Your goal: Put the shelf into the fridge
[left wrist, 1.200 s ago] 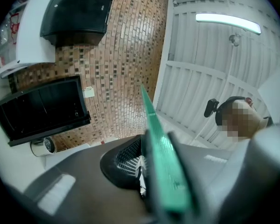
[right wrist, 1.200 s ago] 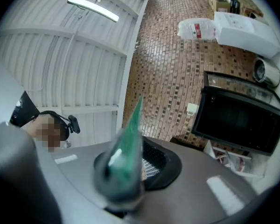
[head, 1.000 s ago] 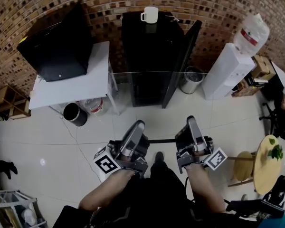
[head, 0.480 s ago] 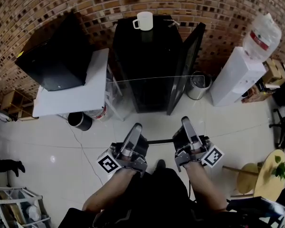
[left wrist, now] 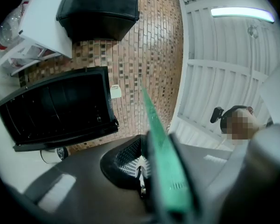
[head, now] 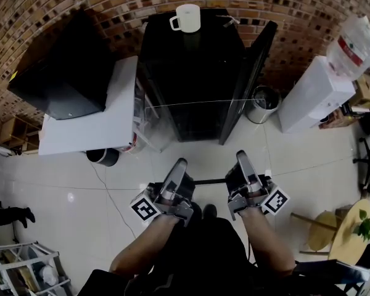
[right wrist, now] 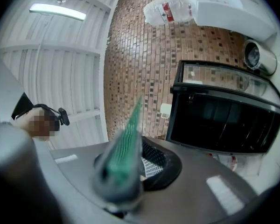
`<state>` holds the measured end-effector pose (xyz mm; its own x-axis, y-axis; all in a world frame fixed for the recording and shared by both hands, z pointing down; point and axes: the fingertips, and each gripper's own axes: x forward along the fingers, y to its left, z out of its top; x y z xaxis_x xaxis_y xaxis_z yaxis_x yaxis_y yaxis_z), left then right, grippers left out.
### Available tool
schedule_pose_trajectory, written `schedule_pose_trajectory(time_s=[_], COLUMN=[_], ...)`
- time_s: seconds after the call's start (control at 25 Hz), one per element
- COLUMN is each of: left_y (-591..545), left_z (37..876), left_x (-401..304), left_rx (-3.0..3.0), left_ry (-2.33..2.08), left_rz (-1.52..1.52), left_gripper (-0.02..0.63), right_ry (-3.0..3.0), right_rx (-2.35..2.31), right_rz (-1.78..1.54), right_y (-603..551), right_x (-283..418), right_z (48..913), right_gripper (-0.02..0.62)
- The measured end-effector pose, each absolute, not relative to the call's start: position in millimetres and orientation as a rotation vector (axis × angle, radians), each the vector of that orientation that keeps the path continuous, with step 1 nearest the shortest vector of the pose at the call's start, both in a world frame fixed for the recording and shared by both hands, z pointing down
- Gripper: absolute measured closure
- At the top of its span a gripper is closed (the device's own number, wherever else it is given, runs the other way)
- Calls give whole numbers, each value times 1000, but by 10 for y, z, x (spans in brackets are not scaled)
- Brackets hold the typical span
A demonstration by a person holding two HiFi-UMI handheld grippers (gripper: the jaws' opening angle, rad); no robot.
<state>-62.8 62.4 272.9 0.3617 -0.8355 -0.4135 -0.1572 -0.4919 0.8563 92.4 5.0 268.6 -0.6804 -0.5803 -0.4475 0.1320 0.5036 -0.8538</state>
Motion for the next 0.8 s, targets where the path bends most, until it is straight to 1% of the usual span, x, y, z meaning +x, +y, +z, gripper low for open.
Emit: schedule_pose_trajectory(time_s=[0.44,0.8], left_y=[40,-317], left_z=[3498,4123], left_x=[-1057,-1169], left_rx=[1812,1743], left_ry=[-849,-900], left_rz=[-1093,-1070], left_gripper=[601,603], right_ry=[1950,1929], right_rx=[-437,-470], right_rz=[-1303,-1379], right_y=[-482,-831], right_x=[523,416], right_z=[3471,4204], right_gripper=[578,577])
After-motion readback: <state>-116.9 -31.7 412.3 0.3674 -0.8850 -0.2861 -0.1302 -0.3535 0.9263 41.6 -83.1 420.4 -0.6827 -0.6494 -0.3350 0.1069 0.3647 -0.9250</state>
